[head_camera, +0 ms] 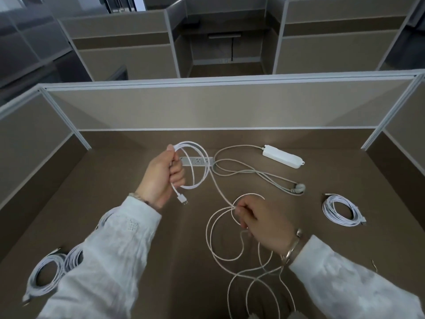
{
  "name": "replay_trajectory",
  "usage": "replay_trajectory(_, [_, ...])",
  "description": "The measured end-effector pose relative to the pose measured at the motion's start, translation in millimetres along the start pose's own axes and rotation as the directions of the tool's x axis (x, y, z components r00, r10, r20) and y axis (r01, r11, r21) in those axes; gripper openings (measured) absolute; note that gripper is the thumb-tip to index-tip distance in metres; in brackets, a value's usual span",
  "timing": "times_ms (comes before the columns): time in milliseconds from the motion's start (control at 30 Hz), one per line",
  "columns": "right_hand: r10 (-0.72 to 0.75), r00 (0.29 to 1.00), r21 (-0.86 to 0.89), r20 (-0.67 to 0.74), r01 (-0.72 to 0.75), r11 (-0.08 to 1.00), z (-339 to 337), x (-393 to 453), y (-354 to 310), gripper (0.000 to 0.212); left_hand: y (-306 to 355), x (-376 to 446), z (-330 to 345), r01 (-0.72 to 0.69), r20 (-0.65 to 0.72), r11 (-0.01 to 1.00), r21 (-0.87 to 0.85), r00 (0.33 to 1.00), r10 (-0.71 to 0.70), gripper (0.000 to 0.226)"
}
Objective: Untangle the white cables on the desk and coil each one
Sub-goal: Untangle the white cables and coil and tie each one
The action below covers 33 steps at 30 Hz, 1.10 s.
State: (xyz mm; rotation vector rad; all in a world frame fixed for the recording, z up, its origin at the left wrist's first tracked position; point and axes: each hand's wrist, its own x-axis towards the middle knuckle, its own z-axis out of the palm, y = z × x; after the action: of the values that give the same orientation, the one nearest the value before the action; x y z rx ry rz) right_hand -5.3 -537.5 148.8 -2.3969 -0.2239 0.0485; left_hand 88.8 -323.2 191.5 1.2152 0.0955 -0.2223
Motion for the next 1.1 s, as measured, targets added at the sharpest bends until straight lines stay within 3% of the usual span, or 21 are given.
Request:
replay_trajectory(67, [-0.050,0.997,-0.082,0.050,0.055,0.995,-5.1,-3.0,-20.7,0.016,-4.6,-3.9,9.6,-0.059,-0.013,0.994,0.087,0.998,0.060,0.038])
replay_trajectory(167, [-0.091,0.992,-0.040,0.086,0.095,0.995,-7.9,-4.1,-44.7,0.017,-10.1,-11.6,22.9,-0.168,0.051,0.952,0.255,0.986,0.160,0.039])
replay_trajectory(267, [-0.097,0.993,-0.037,0.072,0.099,0.994,-14.1,4.3,-57.7,0.020,-14.4,-21.6,31.5,-0.265,0.137,0.803,0.533,0.964,0.227,0.039])
replay_trajectory(400, [-0.130,0.991,-0.028,0.027,0.130,0.991,-28.3,18.8,-62.8,0.020,-18.4,-30.8,41.2,-0.239,0.231,0.683,0.690,0.967,0.105,0.036])
replay_trajectory(467, [-0.124,0.992,0.129,0.003,0.122,0.984,-32.4,26.5,-59.1,0.016,-19.6,-32.1,43.9,-0.088,0.223,0.749,0.656,0.971,-0.081,0.029])
replay_trajectory(533, [-0.092,0.995,0.277,0.023,0.082,0.957,-38.1,32.6,-50.3,0.015,-14.0,-31.0,41.5,0.146,0.207,0.852,0.503,0.937,-0.283,0.028])
replay_trajectory(633, [-0.043,0.995,0.440,0.093,-0.003,0.898,-48.0,34.6,-30.4,0.014,2.2,-23.4,29.5,0.349,0.247,0.878,0.328,0.865,-0.436,0.038])
replay_trajectory(833, [0.037,0.999,0.536,0.027,-0.046,0.843,-54.2,27.2,6.5,0.011,17.2,-15.6,4.3,0.435,0.232,0.876,0.209,0.848,-0.477,0.034])
replay_trajectory(967, [-0.017,0.984,0.432,-0.176,0.092,0.897,-54.5,28.6,2.8,0.009,9.5,-18.2,5.2,0.486,0.279,0.841,0.237,0.795,-0.538,0.025])
replay_trajectory(1100, [-0.085,0.962,0.308,-0.259,0.166,0.937,-56.9,32.5,-8.0,0.010,2.6,-21.9,12.8,0.505,0.311,0.813,0.290,0.753,-0.579,0.023])
